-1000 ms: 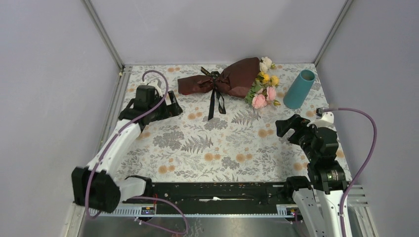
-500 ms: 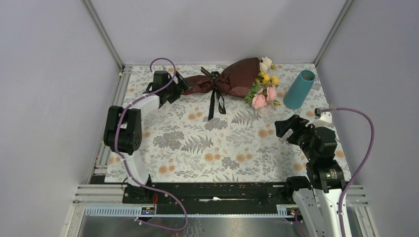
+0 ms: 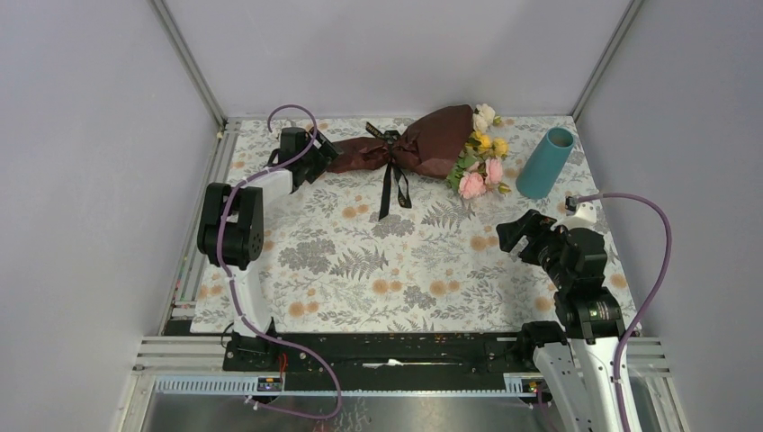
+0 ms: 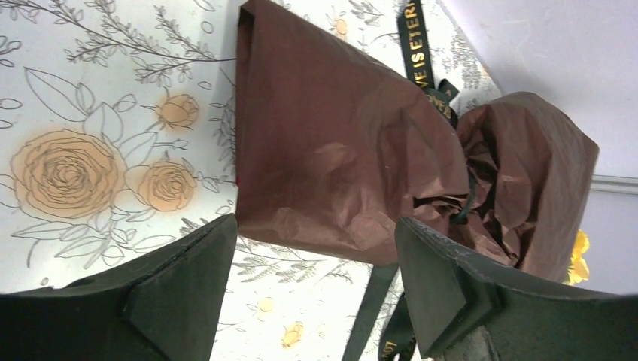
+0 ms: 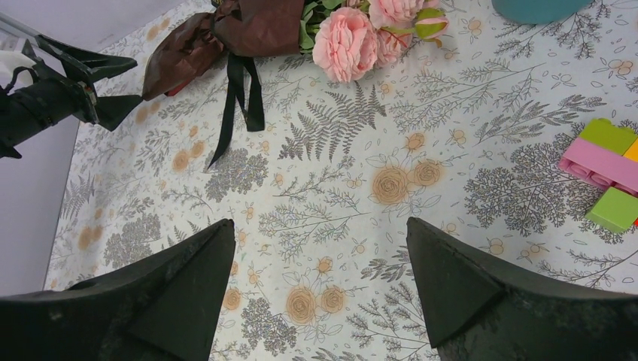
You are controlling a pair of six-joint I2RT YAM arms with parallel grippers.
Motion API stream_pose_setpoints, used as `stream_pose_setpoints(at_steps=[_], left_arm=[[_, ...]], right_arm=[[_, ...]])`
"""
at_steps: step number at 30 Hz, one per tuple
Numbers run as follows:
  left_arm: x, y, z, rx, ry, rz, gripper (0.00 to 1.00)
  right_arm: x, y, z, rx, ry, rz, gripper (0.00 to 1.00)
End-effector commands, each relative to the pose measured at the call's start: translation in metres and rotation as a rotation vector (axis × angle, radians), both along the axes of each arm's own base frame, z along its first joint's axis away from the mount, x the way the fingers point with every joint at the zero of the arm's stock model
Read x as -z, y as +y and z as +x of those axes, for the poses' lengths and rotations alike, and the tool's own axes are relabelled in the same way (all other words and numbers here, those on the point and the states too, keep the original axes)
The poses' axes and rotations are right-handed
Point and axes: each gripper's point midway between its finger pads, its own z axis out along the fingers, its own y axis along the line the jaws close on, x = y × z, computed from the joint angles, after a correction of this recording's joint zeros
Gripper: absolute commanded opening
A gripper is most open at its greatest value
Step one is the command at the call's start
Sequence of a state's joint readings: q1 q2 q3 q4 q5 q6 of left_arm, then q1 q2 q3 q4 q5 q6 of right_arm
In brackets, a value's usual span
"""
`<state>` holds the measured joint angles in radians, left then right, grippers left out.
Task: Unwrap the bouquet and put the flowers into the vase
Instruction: Adjust the fake flower at the center of the board.
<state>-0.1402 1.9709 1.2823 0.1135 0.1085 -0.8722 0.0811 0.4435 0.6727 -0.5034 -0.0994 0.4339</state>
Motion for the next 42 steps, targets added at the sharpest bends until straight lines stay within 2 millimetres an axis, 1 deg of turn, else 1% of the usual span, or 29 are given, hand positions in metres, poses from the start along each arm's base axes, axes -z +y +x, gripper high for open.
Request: stream_pose_setpoints(at_steps=[1,5,8,10,12,15,18,21,23,26,29,31,32,37,40,42], left_arm=[[0.002,0.012,0.014,-0.04,-0.035,0.016,0.8],[0.015,0.013,0.011,-0.047,-0.016,0.01,0.8],[0.018,0.008,0.014,-0.037,-0.023,-0.011,0.79],[0.018,0.005,0.018,-0.027,-0.042,-0.028,0.68],[0.018,0.004,0.023,-0.024,-0.044,-0.03,0.54],[0.02,0.003,0.024,-0.022,-0.044,-0.035,0.38],[0.017,0.006,0.021,-0.03,-0.054,-0.029,0.2],[0.017,0.006,0.01,-0.03,-0.065,-0.034,0.07],[0.016,0.008,-0.002,-0.037,-0.07,-0.037,0.01],[0.014,0.016,-0.026,-0.068,-0.086,-0.037,0.0],[0.018,0.025,-0.057,-0.101,-0.086,-0.028,0.0],[0.019,0.025,-0.079,-0.094,-0.084,-0.027,0.0],[0.015,0.022,-0.09,-0.082,-0.091,-0.023,0.0],[0.025,0.015,-0.15,-0.049,-0.063,0.011,0.0],[0.029,0.018,-0.186,-0.055,-0.051,0.048,0.0],[0.036,0.021,-0.211,-0.058,-0.036,0.078,0.0]], right_arm=[[-0.005,0.002,0.003,-0.011,-0.025,0.002,0.9],[-0.005,0.002,0.004,-0.005,-0.02,0.013,0.9],[-0.007,0.002,0.003,-0.003,-0.025,0.018,0.89],[-0.008,0.002,0.003,0.0,-0.028,0.017,0.89],[-0.007,0.001,0.004,0.001,-0.025,0.016,0.89],[-0.006,0.001,0.004,0.003,-0.021,0.019,0.89],[-0.005,0.001,0.004,0.005,-0.017,0.021,0.88],[-0.003,0.001,0.004,0.008,-0.013,0.02,0.88],[-0.002,0.001,0.004,0.008,-0.011,0.022,0.88],[-0.002,0.001,0.003,0.005,-0.01,0.022,0.88],[0.001,-0.002,0.001,0.017,-0.002,0.002,0.87],[0.0,-0.007,-0.002,0.032,0.001,-0.023,0.87],[0.0,-0.009,-0.003,0.039,0.001,-0.032,0.87],[-0.001,-0.011,-0.009,0.043,0.007,-0.043,0.88],[0.0,-0.011,-0.012,0.042,0.013,-0.036,0.88],[0.001,-0.011,-0.014,0.042,0.016,-0.032,0.88]])
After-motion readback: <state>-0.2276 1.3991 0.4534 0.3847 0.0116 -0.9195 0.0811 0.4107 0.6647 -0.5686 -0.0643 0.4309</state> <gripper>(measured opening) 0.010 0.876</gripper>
